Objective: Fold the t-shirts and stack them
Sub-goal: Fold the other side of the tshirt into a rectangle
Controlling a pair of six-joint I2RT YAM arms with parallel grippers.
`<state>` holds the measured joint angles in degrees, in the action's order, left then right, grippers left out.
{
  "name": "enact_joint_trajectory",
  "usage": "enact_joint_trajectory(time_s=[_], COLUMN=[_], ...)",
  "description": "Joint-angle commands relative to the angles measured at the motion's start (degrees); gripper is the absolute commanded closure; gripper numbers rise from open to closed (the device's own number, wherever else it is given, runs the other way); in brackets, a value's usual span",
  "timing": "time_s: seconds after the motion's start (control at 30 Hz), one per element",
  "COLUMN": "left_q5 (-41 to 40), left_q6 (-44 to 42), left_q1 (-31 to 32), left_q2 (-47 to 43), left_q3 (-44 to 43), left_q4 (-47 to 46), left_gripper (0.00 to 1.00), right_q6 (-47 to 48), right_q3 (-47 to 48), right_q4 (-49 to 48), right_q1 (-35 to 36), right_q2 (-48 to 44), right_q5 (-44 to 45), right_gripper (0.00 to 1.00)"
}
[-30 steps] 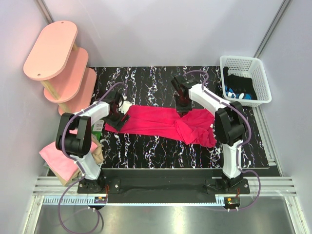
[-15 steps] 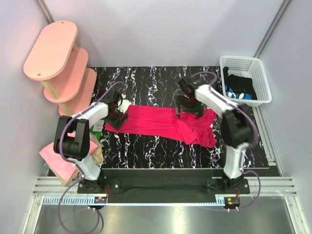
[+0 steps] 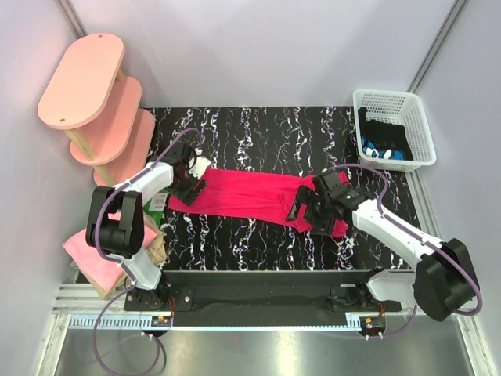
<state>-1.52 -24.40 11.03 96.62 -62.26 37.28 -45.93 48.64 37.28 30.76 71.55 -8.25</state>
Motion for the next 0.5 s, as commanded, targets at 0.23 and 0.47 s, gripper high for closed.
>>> enact_joint_trajectory(time_s=[0.23,0.47], left_q5=[-0.1,-0.2], left_q6=[-0.6,-0.8], left_q1=[0.0,-0.1], left_q2=[0.0,0.1], left_q3=[-1.8,-1.9], left_q4=[-0.7,-0.6], left_gripper=[0.29,0.29], right_q6=[-11.5,-14.0], right_q3=[-7.7,-10.8], right_q4=[-14.2,-15.9], right_q1=[0.3,0.3], right_q2=[1.0,2.4], right_q5=[3.1,2.9], right_gripper=[0.12,0.13])
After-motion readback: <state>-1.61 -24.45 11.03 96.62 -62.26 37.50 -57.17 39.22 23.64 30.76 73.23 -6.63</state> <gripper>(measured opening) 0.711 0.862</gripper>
